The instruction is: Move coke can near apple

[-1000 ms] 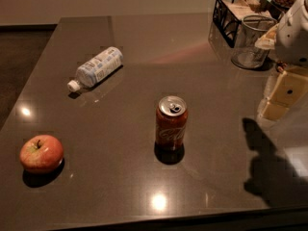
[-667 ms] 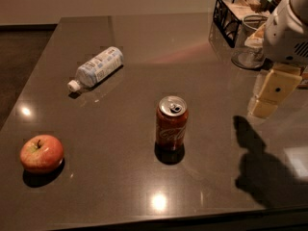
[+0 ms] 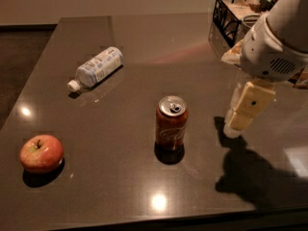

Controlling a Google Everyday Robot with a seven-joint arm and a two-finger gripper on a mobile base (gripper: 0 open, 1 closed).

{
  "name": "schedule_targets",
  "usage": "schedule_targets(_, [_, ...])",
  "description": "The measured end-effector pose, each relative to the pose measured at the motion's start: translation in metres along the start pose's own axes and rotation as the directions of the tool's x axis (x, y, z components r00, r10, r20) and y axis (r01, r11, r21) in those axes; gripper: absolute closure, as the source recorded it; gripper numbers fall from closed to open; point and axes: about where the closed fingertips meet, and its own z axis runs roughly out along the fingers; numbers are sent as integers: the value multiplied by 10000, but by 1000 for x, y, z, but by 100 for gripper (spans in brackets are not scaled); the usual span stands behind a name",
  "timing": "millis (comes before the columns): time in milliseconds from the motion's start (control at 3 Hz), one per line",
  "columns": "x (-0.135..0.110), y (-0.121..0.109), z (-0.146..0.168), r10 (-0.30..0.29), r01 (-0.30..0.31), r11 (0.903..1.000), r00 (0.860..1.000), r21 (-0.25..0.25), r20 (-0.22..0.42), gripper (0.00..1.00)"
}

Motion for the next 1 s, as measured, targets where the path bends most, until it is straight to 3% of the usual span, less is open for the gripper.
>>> schedule_targets(667, [-36,39,37,-192,407,9933,9810,-1084,1930,0])
schedule_targets(1000, [-50,42,50,-43,446,9886,9632,-1438,2688,0])
